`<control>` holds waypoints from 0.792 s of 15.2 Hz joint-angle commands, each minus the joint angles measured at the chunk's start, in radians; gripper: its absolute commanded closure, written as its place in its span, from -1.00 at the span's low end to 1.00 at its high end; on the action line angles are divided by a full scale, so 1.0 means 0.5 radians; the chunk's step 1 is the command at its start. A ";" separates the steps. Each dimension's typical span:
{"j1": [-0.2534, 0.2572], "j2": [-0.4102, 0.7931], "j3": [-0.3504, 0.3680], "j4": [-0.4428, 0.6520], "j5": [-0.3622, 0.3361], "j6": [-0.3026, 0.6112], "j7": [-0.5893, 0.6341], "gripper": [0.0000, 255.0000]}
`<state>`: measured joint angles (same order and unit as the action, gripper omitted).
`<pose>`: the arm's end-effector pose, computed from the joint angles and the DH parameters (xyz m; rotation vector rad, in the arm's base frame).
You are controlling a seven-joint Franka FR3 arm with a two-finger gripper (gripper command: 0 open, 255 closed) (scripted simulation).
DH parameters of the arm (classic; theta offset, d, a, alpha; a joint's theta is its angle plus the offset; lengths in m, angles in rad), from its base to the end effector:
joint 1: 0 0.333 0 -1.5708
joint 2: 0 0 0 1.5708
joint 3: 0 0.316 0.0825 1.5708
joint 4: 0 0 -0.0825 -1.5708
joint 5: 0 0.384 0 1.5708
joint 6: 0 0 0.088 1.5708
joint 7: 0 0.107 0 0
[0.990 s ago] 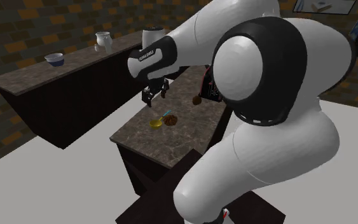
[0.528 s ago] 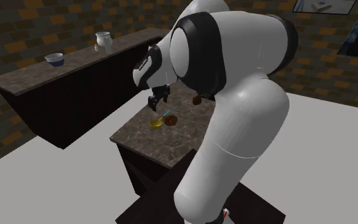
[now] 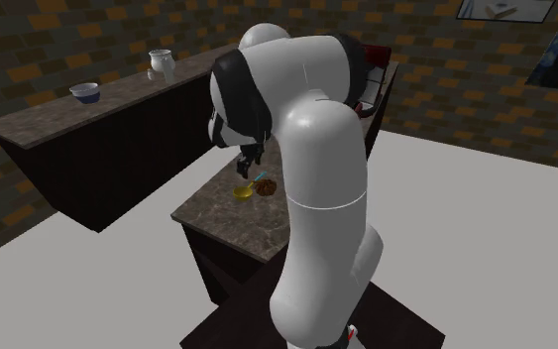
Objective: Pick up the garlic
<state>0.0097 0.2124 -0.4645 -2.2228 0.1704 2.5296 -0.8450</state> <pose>0.5011 -0.2449 0.3002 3.0450 0.4154 0.1608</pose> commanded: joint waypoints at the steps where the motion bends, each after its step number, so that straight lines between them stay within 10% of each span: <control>1: -0.063 0.183 0.047 0.123 0.119 0.035 -0.158 -1.00; 12: -0.314 0.764 0.263 0.549 0.341 0.156 -0.505 -1.00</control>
<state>-0.1443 0.5836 -0.3377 -1.9525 0.3361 2.6003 -1.0944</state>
